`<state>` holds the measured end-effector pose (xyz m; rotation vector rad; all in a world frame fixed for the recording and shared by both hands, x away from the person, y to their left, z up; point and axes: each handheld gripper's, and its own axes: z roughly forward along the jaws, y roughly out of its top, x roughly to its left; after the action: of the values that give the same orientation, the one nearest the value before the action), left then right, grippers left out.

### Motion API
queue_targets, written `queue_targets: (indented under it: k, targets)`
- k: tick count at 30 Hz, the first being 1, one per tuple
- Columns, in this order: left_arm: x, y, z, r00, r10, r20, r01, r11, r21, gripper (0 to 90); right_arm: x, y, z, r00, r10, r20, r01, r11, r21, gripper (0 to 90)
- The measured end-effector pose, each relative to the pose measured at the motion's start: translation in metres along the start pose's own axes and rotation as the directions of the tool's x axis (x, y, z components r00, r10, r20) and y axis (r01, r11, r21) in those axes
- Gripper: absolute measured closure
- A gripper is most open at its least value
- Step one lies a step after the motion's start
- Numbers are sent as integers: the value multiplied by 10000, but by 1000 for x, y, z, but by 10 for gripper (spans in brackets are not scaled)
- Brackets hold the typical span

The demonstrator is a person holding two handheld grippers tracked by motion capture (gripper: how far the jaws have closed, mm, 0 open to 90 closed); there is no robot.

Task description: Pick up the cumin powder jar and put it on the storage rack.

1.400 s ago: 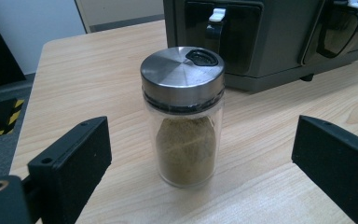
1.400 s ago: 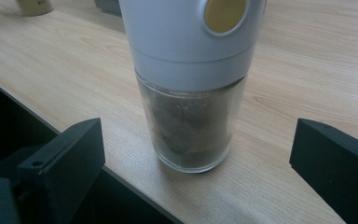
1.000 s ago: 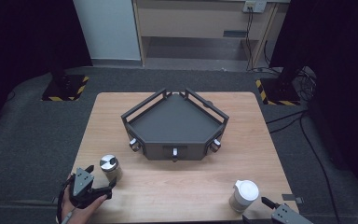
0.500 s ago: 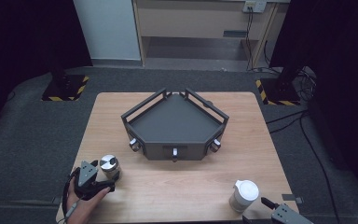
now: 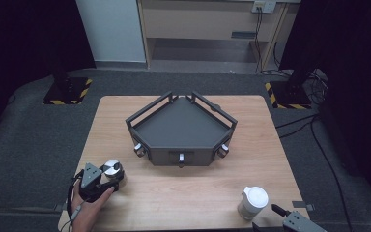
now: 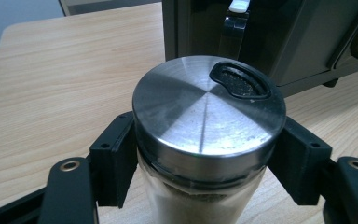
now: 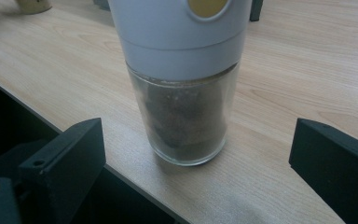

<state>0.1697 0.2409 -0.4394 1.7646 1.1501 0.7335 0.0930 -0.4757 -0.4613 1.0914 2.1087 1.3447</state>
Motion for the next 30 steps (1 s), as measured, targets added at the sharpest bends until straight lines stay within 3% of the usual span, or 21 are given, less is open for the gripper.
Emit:
queue_targets:
  k: [9, 20, 24, 30]
  targets:
    - [1, -1, -1, 9995, 302, 62, -302, 9995, -10, 303, -1, -1, 0, 10000, 0, -13, 0, 10000, -26, 38]
    - [2, -1, -5, 9998, -122, 154, 127, 9995, -293, 303, -1, -1, 1, 10000, -3, -14, 3, 10000, 18, 40]
    - [-2, 10, -15, 9999, 56, 157, -48, 9985, -541, 303, -3, -1, 0, 10000, 36, -67, -36, 10000, -11, 41]
    - [-11, 39, -30, 9977, 579, 361, -553, 9962, -677, 303, -4, -1, 0, 9999, 23, -125, -23, 10000, -23, 44]
